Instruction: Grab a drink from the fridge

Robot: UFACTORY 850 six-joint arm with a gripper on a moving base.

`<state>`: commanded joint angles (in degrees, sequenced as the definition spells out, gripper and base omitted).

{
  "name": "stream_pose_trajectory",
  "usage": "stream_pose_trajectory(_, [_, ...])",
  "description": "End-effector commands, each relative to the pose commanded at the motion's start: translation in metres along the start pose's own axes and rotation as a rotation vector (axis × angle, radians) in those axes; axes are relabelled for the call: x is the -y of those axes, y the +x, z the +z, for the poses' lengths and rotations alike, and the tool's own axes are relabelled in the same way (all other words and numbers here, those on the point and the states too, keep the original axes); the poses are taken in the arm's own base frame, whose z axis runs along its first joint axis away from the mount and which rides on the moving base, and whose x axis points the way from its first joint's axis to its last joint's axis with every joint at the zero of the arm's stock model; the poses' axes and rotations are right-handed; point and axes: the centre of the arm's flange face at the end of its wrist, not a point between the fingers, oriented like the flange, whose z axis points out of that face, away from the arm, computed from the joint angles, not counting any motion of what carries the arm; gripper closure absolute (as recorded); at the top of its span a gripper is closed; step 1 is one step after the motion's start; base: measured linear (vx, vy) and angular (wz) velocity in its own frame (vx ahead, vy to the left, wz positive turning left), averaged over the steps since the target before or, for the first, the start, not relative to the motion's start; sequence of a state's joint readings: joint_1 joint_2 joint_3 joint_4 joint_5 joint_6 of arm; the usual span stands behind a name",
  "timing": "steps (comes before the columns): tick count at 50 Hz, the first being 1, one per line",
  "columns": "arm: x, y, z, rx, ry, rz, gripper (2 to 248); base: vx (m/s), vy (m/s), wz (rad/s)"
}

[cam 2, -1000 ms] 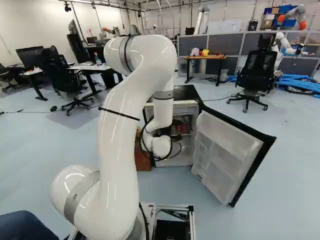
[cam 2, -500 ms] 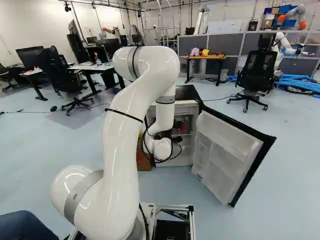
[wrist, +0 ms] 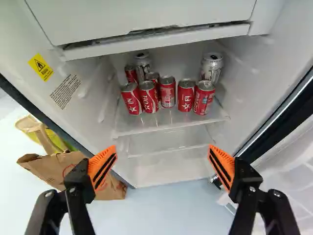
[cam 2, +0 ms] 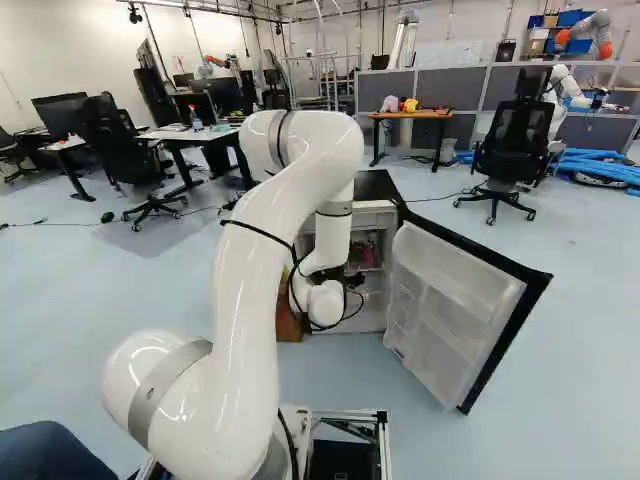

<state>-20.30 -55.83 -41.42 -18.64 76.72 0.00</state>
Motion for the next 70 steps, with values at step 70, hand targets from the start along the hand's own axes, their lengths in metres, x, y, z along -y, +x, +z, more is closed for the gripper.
stream_pose_trajectory(70, [-0.01, -0.02, 0.054, -0.172, 0.01, -0.005, 3, 0.0, 0.0, 0.0])
